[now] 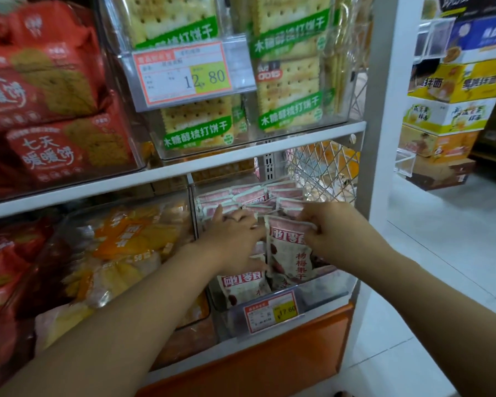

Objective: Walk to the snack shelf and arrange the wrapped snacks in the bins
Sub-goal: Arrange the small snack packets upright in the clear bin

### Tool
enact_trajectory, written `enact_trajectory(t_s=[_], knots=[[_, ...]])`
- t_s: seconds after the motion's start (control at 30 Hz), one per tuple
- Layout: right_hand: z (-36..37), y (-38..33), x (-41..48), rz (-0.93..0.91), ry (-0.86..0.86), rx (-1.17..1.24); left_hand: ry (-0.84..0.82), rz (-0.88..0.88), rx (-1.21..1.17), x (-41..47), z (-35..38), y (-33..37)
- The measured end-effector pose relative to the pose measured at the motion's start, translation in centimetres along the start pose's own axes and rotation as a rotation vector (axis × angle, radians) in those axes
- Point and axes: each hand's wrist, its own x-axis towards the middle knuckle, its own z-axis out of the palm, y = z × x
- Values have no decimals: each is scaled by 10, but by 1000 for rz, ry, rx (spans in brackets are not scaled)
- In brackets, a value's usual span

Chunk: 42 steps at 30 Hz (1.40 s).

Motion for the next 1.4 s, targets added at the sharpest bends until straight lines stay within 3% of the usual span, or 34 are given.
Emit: enact_trajectory(t_s=[0.17, 0.43, 0.57, 0.67, 0.87, 1.03, 1.13, 1.27, 1.4], knots=[[-15, 5, -11, 84, 324, 139, -102, -56, 27, -16, -1, -4], [-21, 3, -23, 201, 548, 455, -70, -90, -35, -11, -7, 5], [-24, 7, -16, 268, 566, 637, 4, 12, -31, -5, -14, 9], [-22, 3, -10, 247, 583, 616, 102, 81, -177, 10, -28, 18], [-23, 5, -9, 235, 603, 618, 47, 85, -170, 33, -23, 25], [-24, 11, -11, 215, 559, 600, 129, 181, -114, 23, -14, 17], [-25, 15, -11, 231, 553, 617, 108, 231, -210, 12, -9, 7], [-26, 15, -10, 247, 561, 723, -3, 213, -344, 7, -10, 0], [-24, 10, -9, 207, 554, 811, 82, 104, -379, 17, -11, -2]])
